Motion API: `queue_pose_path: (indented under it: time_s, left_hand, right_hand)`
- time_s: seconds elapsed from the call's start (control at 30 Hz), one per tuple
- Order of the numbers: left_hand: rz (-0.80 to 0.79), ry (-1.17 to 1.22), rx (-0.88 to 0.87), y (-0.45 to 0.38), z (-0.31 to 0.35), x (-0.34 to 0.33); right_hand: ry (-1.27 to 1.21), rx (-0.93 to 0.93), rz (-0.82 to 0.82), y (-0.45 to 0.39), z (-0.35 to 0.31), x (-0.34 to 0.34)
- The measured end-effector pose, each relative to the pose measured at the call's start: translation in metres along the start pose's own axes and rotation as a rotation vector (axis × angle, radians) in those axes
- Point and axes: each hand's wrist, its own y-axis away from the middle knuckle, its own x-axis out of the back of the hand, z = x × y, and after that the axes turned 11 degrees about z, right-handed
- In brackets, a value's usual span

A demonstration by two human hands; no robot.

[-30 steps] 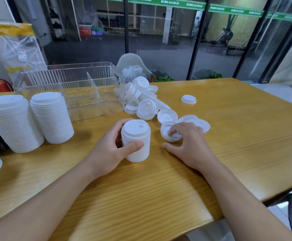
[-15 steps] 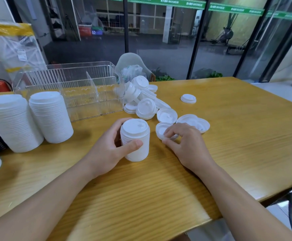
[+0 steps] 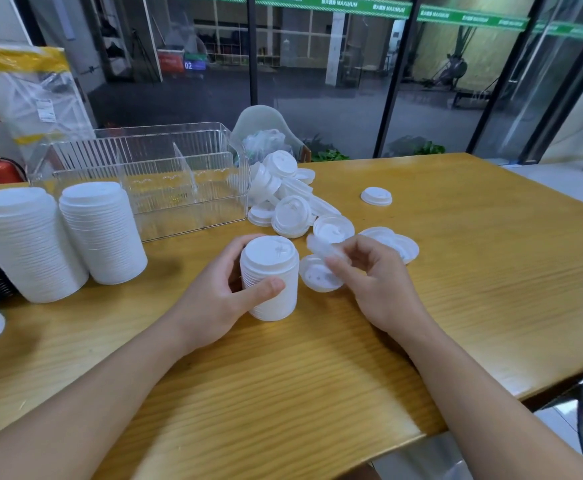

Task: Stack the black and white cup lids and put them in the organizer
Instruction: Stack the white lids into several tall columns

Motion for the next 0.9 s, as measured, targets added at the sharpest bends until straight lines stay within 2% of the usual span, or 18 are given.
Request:
queue_pose_path:
  time_s: [0.13,0.27,0.43,0.73,0.9]
  left_hand:
    - [-0.042,0.012,-0.005,0.002,0.001,0.000]
    - [-0.105,0.015,-0.020,0.004,0.001,-0.001]
    - [-0.154,0.017,-0.033,0.006,0.001,-0.001]
    - [-0.210,0.048,-0.033,0.007,0.002,0.000]
    - [-0.228,0.037,-0.037,0.006,0.004,0.000]
  right_hand:
    - [-0.237,-0.158,0.147,-0.003,-0.003,0.003]
    - [-0.194,-0.214,0.164,-0.005,0.001,0.003]
    - [-0.266,-0.262,0.123,-0.002,-0.002,0.000]
    - [-0.346,-0.268,-0.123,0.005,-0.011,0.000]
    - [-0.220,-0.206,-0.064,0.006,-0.011,-0.003]
